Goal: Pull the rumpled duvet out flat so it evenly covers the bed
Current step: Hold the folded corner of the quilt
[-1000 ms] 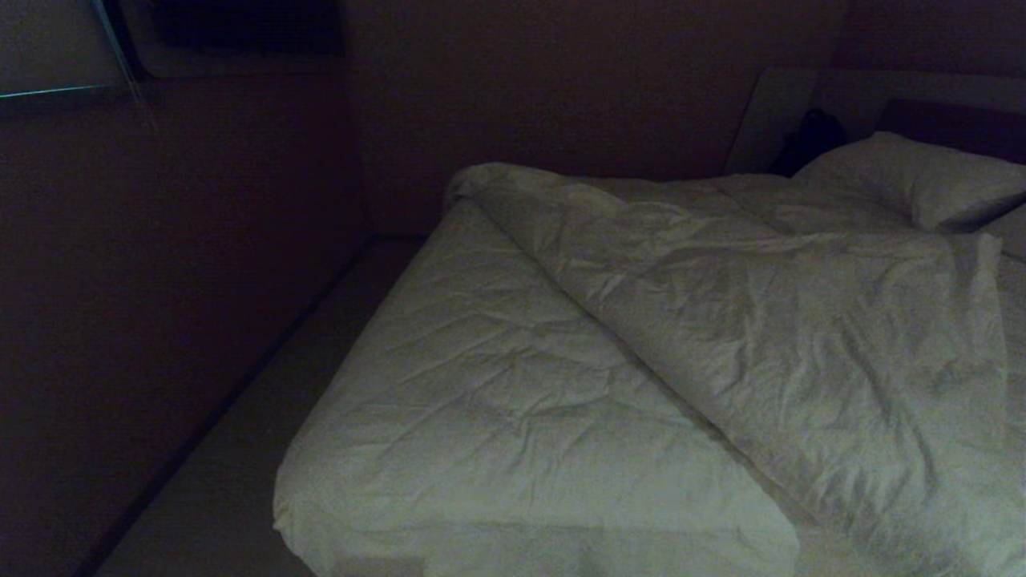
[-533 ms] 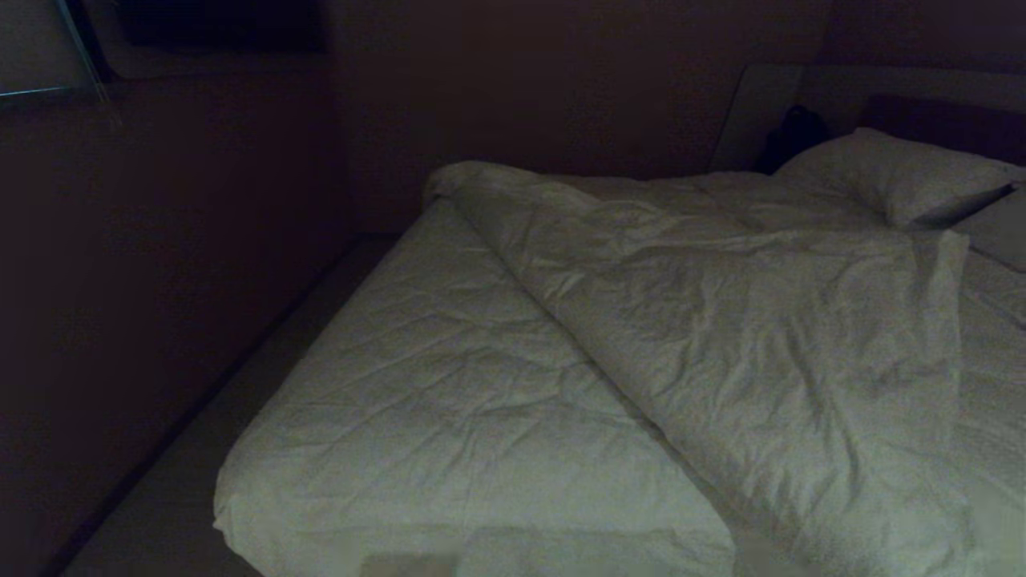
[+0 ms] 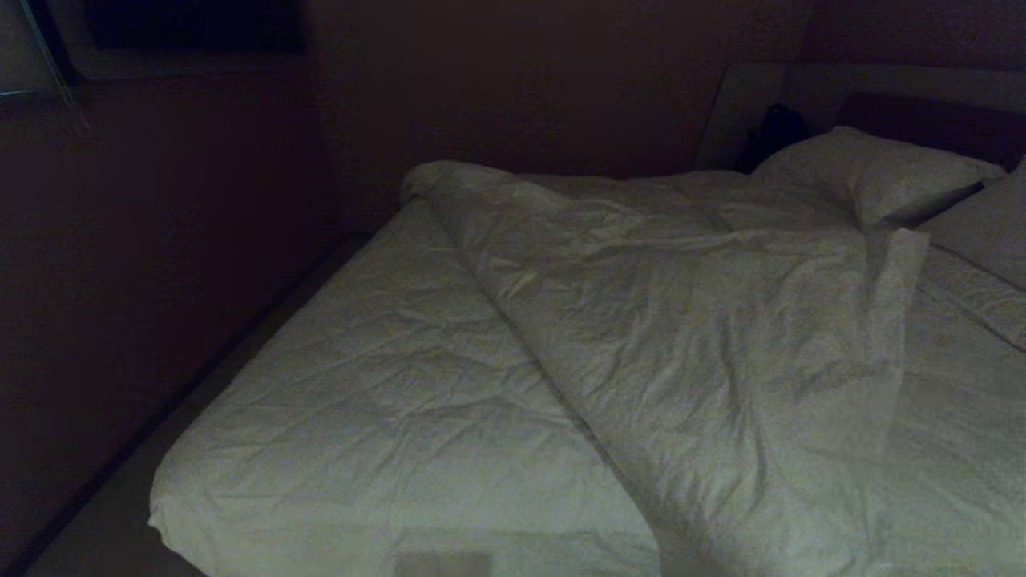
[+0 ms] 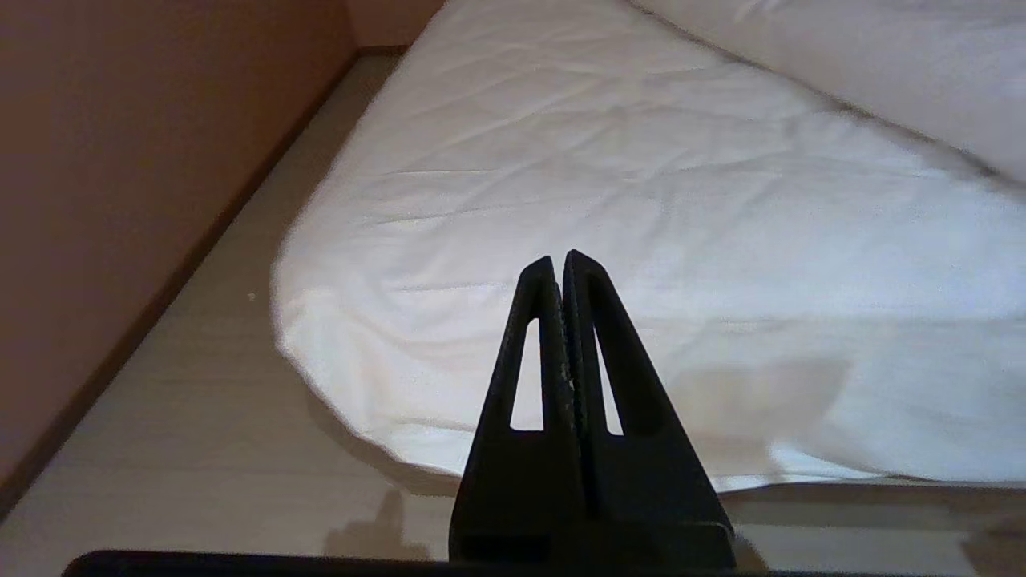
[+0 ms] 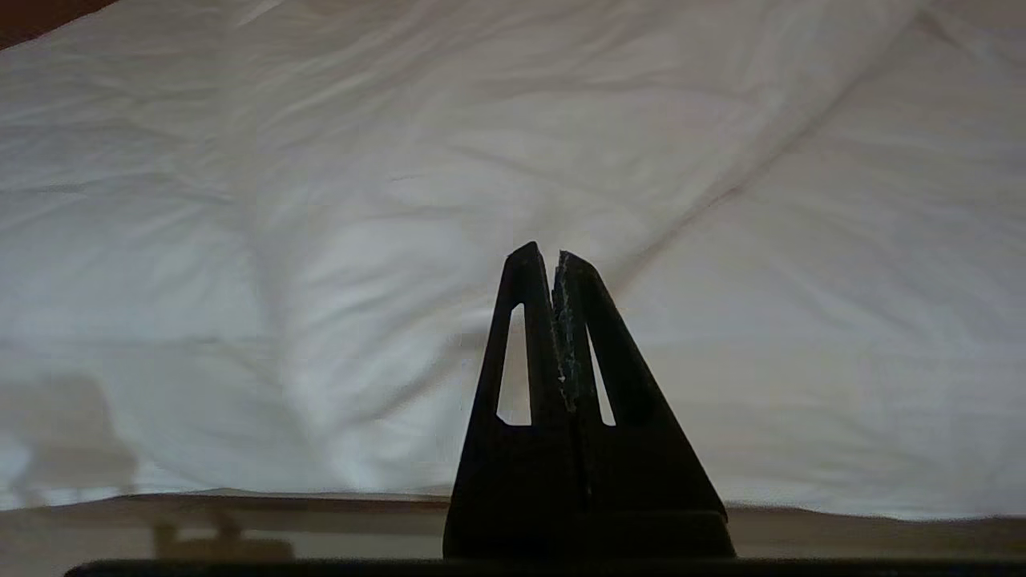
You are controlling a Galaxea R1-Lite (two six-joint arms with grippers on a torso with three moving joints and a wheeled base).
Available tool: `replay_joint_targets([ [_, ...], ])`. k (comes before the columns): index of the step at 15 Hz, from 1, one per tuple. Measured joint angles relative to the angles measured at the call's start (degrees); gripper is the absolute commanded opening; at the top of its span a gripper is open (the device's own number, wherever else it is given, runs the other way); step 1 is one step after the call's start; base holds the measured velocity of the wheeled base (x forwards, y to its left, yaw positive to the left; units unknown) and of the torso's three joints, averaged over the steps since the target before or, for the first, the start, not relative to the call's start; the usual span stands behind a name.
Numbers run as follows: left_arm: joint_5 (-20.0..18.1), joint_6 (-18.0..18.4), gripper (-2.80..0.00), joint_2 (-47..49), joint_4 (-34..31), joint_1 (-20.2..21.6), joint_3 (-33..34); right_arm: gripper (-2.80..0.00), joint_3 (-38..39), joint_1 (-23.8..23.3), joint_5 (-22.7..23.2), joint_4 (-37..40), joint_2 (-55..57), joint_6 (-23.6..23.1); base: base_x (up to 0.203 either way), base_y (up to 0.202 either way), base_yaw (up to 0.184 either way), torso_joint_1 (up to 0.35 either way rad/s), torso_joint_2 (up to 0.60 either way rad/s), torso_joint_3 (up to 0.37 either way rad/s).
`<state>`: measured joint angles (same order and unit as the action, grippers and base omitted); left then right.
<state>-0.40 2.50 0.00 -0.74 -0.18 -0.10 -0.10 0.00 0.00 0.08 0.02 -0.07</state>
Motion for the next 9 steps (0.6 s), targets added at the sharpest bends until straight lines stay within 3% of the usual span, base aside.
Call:
replay_joint_targets([
  [9, -0.02, 0.0, -2.8, 0.0, -0.02, 0.0, 0.0, -2.8, 0.0, 0.0, 0.0, -0.05, 0.0, -0.02, 0.0, -0.196, 0.0, 0.003, 0.0, 0.003],
])
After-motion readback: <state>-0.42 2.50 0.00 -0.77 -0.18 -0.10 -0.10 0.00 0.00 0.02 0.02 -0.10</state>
